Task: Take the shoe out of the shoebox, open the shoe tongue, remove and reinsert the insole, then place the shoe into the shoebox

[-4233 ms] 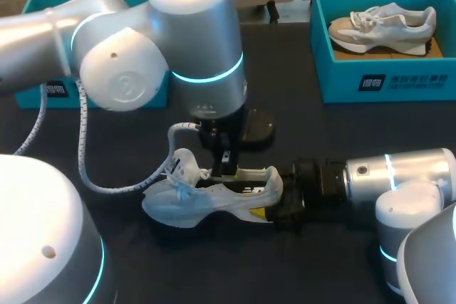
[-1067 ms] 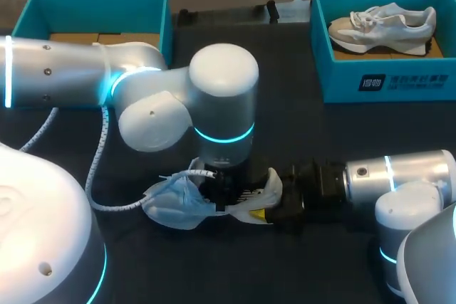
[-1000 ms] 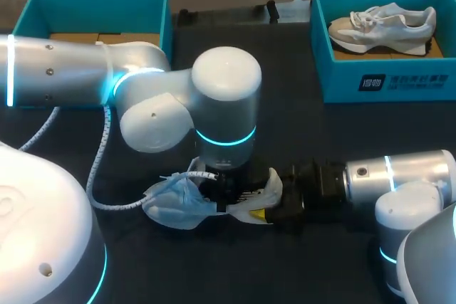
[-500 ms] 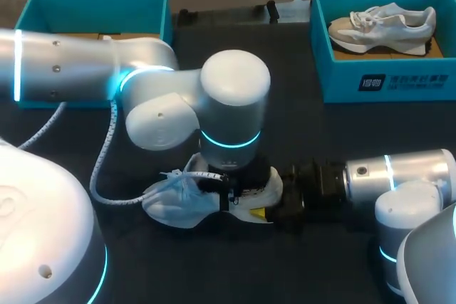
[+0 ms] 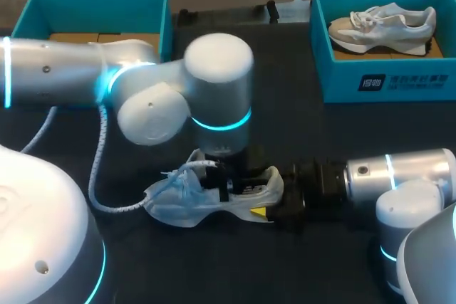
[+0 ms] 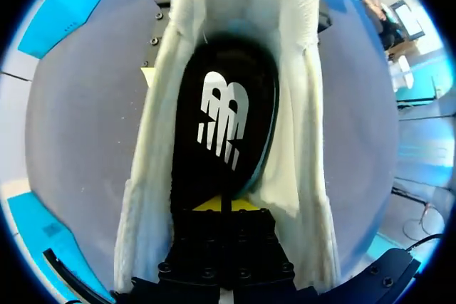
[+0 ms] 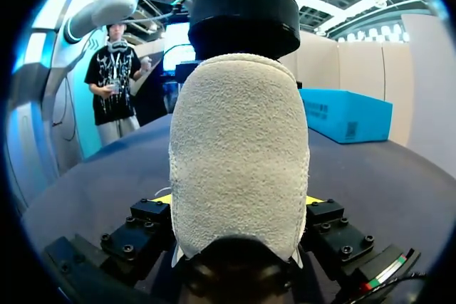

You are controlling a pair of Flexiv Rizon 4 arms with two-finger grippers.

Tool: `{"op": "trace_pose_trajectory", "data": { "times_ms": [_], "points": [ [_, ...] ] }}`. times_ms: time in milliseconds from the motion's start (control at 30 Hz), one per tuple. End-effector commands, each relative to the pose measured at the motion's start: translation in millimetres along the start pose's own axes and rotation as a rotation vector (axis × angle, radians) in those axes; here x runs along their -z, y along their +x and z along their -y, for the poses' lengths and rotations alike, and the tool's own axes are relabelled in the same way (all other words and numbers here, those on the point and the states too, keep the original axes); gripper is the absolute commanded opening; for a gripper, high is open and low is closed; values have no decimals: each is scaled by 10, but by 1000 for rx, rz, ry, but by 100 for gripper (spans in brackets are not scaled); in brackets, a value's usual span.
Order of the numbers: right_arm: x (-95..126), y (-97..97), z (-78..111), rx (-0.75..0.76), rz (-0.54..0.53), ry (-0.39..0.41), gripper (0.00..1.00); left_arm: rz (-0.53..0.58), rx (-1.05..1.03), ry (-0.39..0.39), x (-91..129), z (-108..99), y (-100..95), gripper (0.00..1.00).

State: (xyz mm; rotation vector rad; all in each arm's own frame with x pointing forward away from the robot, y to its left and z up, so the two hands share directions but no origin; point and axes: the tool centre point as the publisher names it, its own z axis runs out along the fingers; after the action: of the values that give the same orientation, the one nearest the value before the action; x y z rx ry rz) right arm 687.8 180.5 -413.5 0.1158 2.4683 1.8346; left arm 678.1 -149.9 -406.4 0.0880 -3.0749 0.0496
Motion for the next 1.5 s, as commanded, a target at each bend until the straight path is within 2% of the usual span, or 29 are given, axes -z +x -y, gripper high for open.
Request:
{"op": "trace_pose_trajectory", "data": {
  "times_ms": [33, 467, 700, 1133, 1400, 1500],
  "points": [
    [-13, 15, -34, -1, -2, 6, 0, -22, -21, 166, 155, -135, -8, 0],
    [-13, 15, -34, -1, -2, 6, 0, 9, -30, 317, 470, -142, 104, 0],
    [-13, 15, -34, -1, -2, 6, 0, 37, 13, 366, 550, -180, 106, 0],
    [-13, 15, -34, -1, -2, 6, 0, 79, 69, 414, 663, -285, 94, 0],
    [-13, 15, -34, -1, -2, 6, 0, 114, 94, 441, 750, -214, 86, 0],
    [-13, 15, -34, -1, -2, 6, 0, 140, 80, 422, 787, -72, 63, 0]
  ]
}}
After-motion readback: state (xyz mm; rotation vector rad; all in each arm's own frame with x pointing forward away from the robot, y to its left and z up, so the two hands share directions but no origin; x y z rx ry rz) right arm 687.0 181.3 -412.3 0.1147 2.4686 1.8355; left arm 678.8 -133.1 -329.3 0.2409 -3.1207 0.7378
